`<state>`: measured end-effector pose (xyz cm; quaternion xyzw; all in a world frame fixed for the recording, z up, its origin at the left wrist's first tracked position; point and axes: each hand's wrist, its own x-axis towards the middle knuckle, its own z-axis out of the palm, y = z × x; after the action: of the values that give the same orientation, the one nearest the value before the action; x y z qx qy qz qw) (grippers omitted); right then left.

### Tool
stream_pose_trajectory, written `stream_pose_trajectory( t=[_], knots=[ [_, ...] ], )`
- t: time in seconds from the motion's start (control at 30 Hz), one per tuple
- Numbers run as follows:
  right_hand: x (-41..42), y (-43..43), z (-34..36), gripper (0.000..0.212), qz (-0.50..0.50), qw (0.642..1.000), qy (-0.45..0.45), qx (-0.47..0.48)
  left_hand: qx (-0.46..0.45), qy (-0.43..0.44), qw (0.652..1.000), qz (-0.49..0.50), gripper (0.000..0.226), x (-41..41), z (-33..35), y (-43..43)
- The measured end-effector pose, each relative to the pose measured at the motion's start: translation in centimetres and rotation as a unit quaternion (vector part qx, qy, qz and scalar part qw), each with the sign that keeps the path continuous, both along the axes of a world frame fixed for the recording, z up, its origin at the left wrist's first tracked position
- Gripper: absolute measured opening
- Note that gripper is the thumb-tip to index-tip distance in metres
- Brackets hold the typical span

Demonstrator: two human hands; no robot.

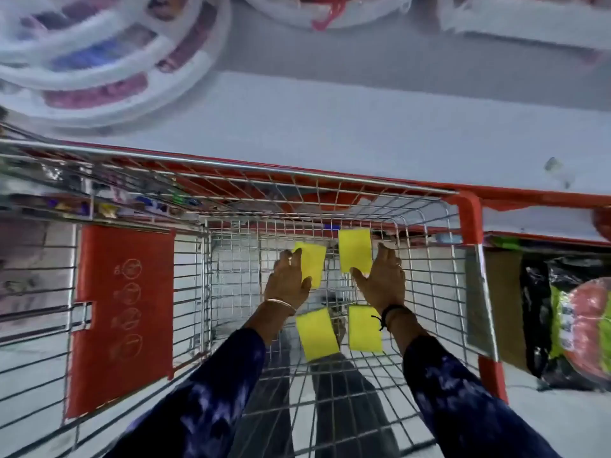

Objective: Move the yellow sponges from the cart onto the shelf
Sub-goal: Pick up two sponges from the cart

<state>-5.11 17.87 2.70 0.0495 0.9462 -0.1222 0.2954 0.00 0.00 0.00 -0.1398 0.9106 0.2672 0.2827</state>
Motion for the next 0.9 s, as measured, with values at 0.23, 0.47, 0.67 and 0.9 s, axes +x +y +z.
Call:
stream_pose_trajectory(
  t=[0.23, 0.47, 0.67, 0.9],
  knots=[
    [-1.8, -1.5, -4.8, 0.102, -0.040, 0.999, 0.016, 0.000, -0.029, -0.068, 0.996, 0.042, 0.095, -2.1, -3.8, 1.9],
    [-2.2, -2.0, -6.4, 0.106, -0.040, 0.999, 0.035, 0.012, -0.033, -0.064, 0.995, 0.070, 0.088, -2.8, -4.5, 2.3],
    [-1.5, -1.7, -4.2, 0.101, -0.063, 0.998, 0.002, 0.003, -0.028, -0.042, 0.995, 0.091, 0.084, -2.7, -2.0, 1.3],
    [-0.3, -1.9, 2.7, 0.103, -0.092, 0.995, -0.001, -0.025, -0.024, -0.015, 0.996, 0.083, 0.087, -2.2, 4.7, 0.2]
  ],
)
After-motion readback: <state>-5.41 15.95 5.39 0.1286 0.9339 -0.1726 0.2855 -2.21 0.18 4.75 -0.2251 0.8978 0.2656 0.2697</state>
